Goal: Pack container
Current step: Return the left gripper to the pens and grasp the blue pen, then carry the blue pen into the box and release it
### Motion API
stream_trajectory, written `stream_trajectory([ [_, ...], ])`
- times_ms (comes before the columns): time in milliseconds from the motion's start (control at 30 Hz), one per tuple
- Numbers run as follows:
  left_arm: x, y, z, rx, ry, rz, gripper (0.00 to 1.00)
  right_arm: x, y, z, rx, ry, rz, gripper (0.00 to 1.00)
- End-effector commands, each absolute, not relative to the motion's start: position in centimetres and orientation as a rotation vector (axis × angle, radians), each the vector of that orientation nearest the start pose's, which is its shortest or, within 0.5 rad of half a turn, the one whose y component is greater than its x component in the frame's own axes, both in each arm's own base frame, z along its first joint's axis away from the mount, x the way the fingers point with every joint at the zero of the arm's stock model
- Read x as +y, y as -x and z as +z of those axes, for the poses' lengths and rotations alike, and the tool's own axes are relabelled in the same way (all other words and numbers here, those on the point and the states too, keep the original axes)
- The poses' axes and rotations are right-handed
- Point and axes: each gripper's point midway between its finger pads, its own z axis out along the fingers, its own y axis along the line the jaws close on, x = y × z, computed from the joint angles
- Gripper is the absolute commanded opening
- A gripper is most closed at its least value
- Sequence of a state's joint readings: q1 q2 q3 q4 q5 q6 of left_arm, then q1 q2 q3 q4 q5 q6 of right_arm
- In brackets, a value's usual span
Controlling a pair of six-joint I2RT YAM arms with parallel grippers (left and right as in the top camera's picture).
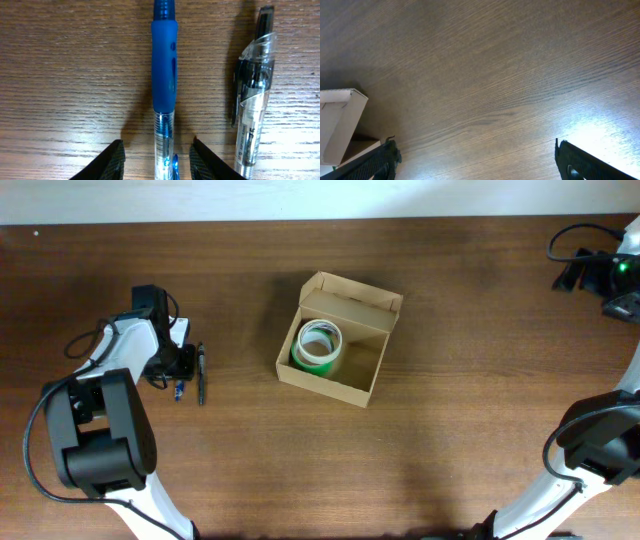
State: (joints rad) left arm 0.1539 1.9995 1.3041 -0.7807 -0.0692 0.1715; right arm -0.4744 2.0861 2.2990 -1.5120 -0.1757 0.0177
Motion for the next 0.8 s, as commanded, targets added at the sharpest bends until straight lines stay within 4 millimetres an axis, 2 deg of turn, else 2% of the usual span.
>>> stream_trajectory([
  [0,6.5,-36.4,-2.3,3.113,0.025,0.070,0.42,-17.3,-40.8,21.9,2.758,-0.650,0.168,0.98],
  [33,6.5,-36.5,-2.3,3.112,0.025,0.071,0.38,-17.3,-40.8,21.9,2.758,-0.650,0.168,0.99],
  [100,6.5,-36.6,-2.3,3.109,0.026,0.071,0.24,-17.3,-40.8,21.9,2.758,-0.650,0.168,0.99],
  [133,6.5,-36.6,-2.3,3.109,0.025,0.071,0.08,-17.3,-40.8,21.9,2.758,-0.650,0.168,0.99],
  [167,6.5,-36.6,-2.3,3.109,0.025,0.071,0.02,-17.3,-40.8,21.9,2.758,-0.650,0.168,0.99],
  [300,6.7,-37.1,-1.5,3.103,-0.002,0.078,0.02,-17.3,-40.8,21.9,2.758,-0.650,0.168,0.99],
  [400,6.9,-38.8,1.2,3.064,-0.081,0.090,0.02,-17.3,-40.8,21.9,2.758,-0.650,0.168,0.99],
  [500,7.3,-41.5,6.4,2.964,-0.154,0.113,0.02,-17.3,-40.8,21.9,2.758,-0.650,0.168,0.99],
  [600,6.4,-44.9,13.9,2.782,-0.238,0.083,0.02,-17.3,-40.8,21.9,2.758,-0.650,0.168,0.99],
  [633,4.4,-46.4,19.4,2.628,-0.396,0.021,0.02,-17.3,-40.8,21.9,2.758,-0.650,0.168,0.99],
  [700,1.4,-46.6,24.5,2.464,-0.620,-0.039,0.02,-17.3,-40.8,21.9,2.758,-0.650,0.168,0.99],
  [767,-1.9,-45.8,28.5,2.312,-0.839,-0.054,0.02,-17.3,-40.8,21.9,2.758,-0.650,0.168,0.99],
])
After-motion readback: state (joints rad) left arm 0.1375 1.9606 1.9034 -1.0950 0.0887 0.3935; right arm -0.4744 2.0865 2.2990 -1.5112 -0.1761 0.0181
